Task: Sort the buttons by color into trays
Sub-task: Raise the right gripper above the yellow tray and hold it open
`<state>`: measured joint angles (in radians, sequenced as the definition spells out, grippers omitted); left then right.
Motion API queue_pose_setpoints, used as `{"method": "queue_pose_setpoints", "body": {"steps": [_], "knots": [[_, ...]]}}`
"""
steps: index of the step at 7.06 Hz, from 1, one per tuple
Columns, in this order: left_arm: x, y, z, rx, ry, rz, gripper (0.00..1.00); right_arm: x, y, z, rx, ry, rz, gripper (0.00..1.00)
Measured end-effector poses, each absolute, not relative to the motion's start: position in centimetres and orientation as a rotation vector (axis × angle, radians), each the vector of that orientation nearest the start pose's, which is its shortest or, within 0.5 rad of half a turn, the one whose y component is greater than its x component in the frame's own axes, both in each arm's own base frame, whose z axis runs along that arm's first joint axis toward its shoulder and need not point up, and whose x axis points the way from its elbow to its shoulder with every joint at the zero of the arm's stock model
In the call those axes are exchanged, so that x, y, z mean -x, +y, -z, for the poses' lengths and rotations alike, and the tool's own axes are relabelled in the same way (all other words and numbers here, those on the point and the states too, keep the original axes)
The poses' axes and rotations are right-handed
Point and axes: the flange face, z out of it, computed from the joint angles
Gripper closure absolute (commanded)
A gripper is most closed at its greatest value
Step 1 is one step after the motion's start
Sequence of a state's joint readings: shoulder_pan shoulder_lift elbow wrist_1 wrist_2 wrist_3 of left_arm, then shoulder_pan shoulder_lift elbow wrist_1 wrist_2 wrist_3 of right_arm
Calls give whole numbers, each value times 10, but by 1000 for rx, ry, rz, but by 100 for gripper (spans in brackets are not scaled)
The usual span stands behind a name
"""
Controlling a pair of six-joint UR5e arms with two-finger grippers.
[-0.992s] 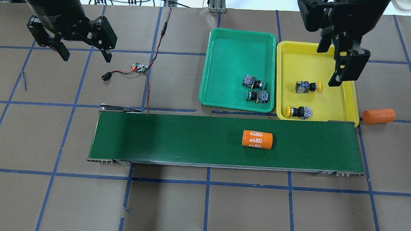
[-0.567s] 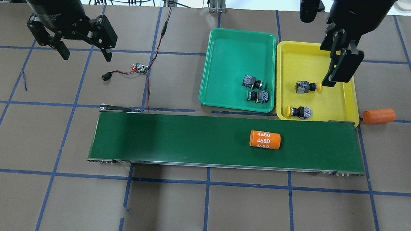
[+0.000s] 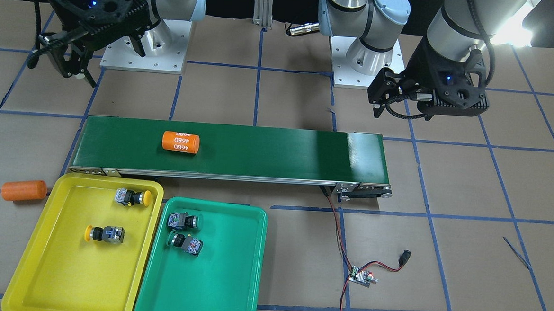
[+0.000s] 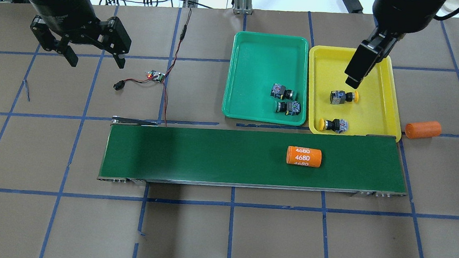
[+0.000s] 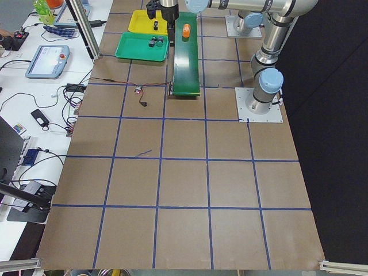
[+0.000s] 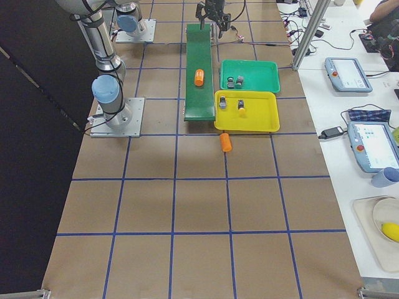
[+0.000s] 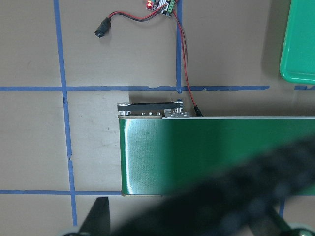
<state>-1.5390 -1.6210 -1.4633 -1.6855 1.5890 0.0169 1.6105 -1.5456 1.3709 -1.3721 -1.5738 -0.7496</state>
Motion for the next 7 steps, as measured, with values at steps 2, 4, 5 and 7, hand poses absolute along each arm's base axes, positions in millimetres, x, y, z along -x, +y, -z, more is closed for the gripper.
{"method": "queue_pose_setpoints", "body": {"steps": [2,4,5,7], "knots": [[115,-511,-505,21,3123,-86,0,-152,-491,-557,854,3029,14,0],[116,-511,-505,21,3123,-87,0,-152,-493,-557,494,3115,32,0],[116,-511,-505,21,3123,-86,0,-152,-492,-557,289,3140,32,0],[116,-511,-507,20,3124,-79,0,-154,-490,-558,-100,3144,28,0]]}}
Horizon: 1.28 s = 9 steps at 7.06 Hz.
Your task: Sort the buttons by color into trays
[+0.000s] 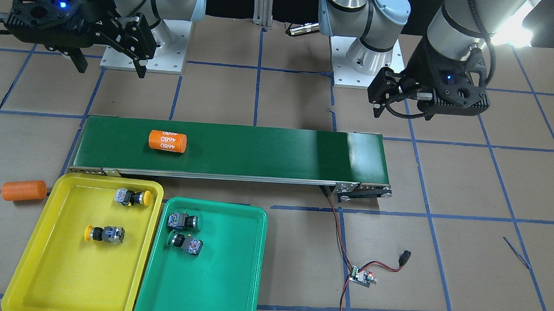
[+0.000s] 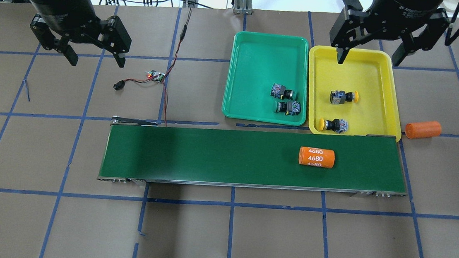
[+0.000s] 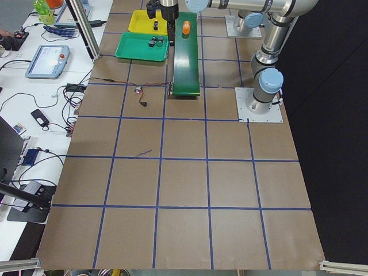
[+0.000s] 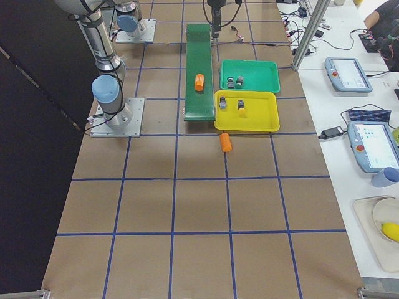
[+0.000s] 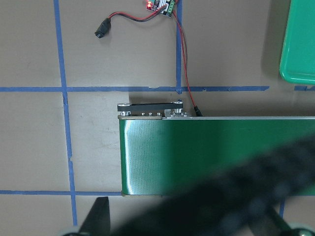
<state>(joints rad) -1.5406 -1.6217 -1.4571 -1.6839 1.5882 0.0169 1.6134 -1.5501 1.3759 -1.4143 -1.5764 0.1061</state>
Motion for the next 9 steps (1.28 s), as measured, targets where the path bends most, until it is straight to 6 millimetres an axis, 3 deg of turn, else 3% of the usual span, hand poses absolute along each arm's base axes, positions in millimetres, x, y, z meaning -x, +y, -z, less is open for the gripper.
{"method": "queue_pose_setpoints", "body": {"steps": [2,4,9], "knots": [[117,-512,-508,19,3125,-78,0,-156,-490,-557,-184,3138,31,0],[117,-512,-506,19,3125,-82,0,-158,-493,-550,-130,3142,7,0],[116,-511,-506,18,3123,-82,0,-155,-493,-508,-71,3158,-71,0]]}}
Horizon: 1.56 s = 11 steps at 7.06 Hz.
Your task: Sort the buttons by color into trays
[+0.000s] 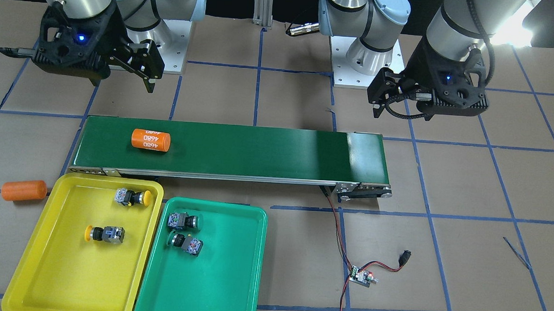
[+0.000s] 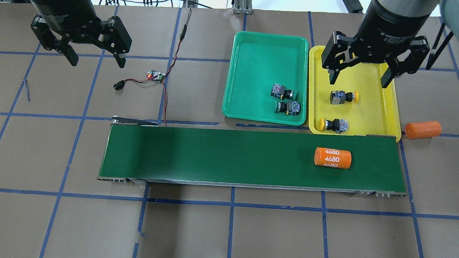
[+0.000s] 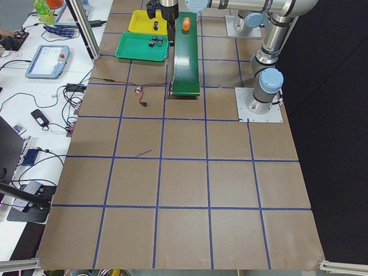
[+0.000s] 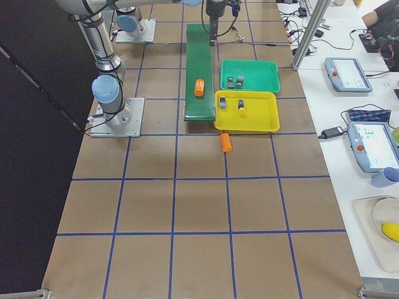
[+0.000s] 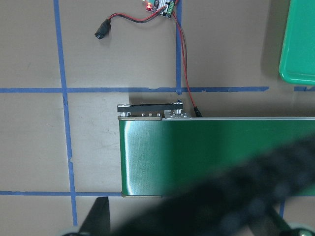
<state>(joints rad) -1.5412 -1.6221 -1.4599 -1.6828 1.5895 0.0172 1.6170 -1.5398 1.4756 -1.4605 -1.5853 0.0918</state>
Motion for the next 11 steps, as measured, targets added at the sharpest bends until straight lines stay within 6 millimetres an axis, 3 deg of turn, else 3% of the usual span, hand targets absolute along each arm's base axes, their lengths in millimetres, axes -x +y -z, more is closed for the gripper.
{"method": "queue_pose_setpoints", "body": {"steps": [4,11], "knots": [[117,-511,-508,19,3123,-74,0,-154,-500,-510,-55,3151,32,0],[115,-512,-511,22,3122,-65,0,-152,-494,-506,-52,3158,-47,0]]}}
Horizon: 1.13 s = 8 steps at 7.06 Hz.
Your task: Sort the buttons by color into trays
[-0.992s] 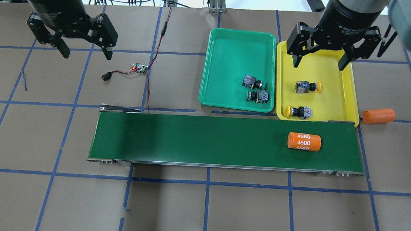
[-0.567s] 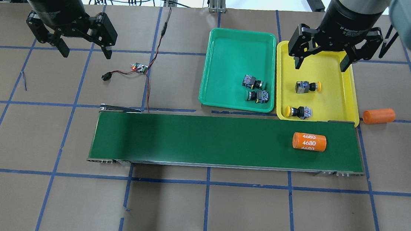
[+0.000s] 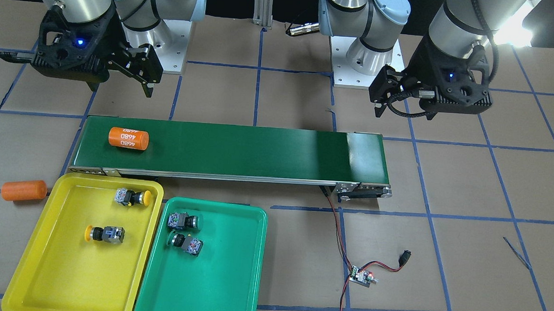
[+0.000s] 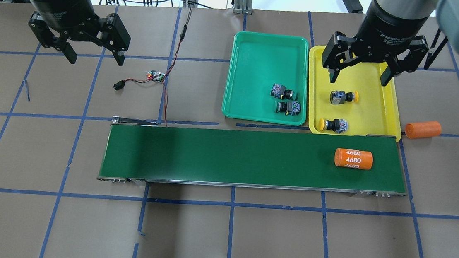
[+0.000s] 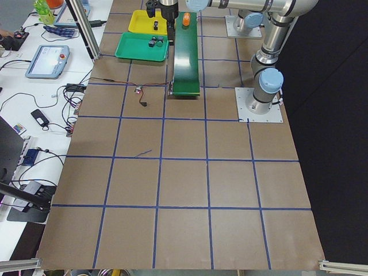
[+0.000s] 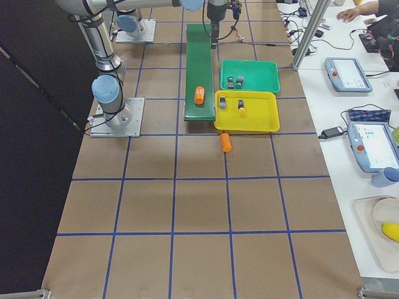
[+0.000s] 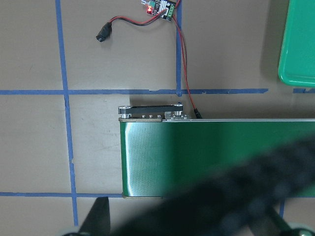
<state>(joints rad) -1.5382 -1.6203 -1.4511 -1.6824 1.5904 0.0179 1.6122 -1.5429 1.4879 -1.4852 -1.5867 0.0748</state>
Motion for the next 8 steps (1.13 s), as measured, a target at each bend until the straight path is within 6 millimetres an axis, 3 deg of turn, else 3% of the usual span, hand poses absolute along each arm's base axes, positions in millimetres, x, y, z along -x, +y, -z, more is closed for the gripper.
{"method": "queue_pose_setpoints", "body": {"steps": [8], "knots": [[112,-515,-512,30,3122,-38,0,-149,-494,-506,-44,3191,-56,0]]}}
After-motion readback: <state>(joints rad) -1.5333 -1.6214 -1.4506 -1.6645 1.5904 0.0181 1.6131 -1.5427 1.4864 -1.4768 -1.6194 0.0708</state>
